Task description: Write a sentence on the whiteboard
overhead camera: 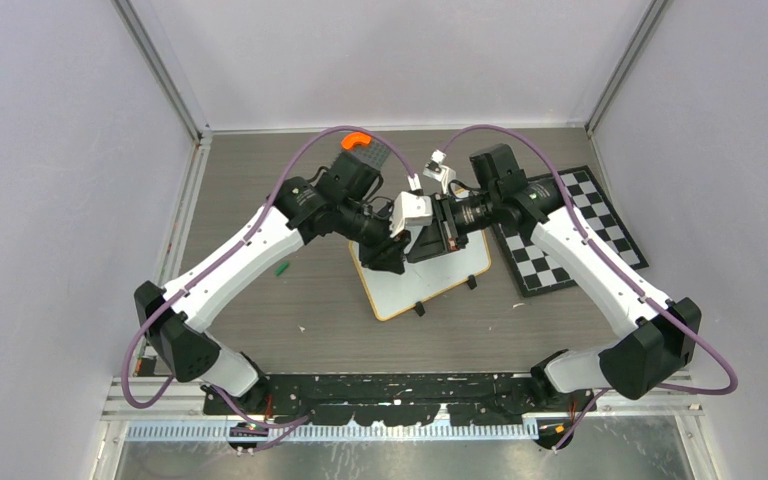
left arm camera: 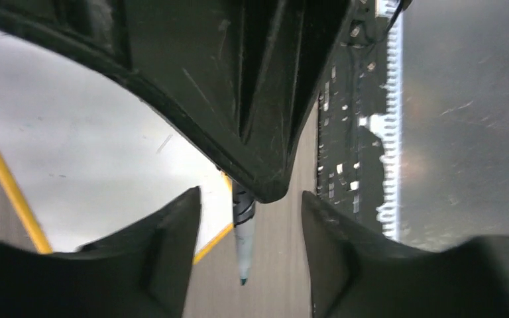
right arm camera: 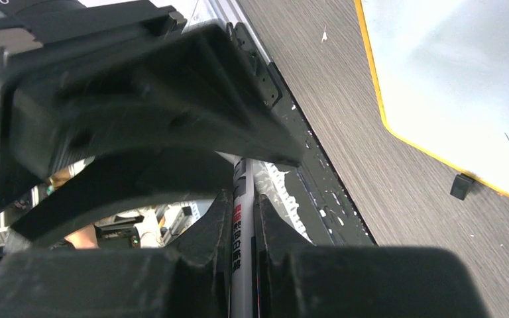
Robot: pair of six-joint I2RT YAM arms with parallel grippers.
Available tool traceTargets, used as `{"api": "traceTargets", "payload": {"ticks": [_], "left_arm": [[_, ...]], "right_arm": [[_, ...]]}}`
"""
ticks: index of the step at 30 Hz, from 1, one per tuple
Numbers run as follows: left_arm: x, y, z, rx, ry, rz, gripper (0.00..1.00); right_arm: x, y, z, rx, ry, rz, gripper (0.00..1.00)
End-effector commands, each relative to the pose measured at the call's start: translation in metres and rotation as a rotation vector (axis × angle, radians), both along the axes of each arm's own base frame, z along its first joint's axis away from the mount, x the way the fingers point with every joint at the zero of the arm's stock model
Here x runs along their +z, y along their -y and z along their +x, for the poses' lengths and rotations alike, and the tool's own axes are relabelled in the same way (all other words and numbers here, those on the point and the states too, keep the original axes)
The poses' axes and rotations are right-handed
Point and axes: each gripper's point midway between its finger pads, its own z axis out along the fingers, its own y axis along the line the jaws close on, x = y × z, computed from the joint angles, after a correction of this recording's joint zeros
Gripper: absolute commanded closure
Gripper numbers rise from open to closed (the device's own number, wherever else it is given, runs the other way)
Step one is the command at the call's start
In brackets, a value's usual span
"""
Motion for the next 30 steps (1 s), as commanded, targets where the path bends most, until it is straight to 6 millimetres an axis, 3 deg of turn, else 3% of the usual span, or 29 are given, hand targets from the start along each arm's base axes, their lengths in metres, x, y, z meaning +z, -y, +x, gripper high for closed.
{"api": "traceTargets", "payload": {"ticks": [1,3,5,6,11,15,19,22,30], "left_arm": [[0.032,-0.006,0.008,0.048,0.012,-0.097,0.3],[0.041,-0.023,0.014,0.107,-0.021,-0.135,0.21],[0.046,-0.041,0.023,0.189,-0.055,-0.172,0.03],[0.047,-0.051,0.03,0.238,-0.06,-0.188,0.01],[0.043,-0.105,0.075,0.521,-0.122,-0.252,0.0],[0.017,-0.129,0.097,0.633,-0.22,-0.221,0.0],[-0.008,-0.129,0.1,0.638,-0.295,-0.194,0.0],[-0.014,-0.125,0.1,0.625,-0.331,-0.195,0.0],[-0.02,-0.116,0.105,0.593,-0.409,-0.219,0.1]], "right_arm": [[0.017,0.002,0.001,0.042,0.147,0.017,1.0],[0.009,0.008,-0.001,0.056,0.18,-0.021,1.0],[-0.002,0.015,-0.001,0.064,0.221,-0.06,1.0],[-0.007,0.018,-0.001,0.066,0.243,-0.075,1.0],[-0.02,0.03,0.007,0.059,0.381,-0.137,1.0],[-0.019,0.034,0.024,0.018,0.502,-0.164,1.0],[-0.019,0.032,0.039,-0.019,0.566,-0.17,1.0],[-0.024,0.03,0.045,-0.022,0.588,-0.174,1.0],[-0.034,0.001,0.035,0.062,0.612,-0.172,1.0]]}}
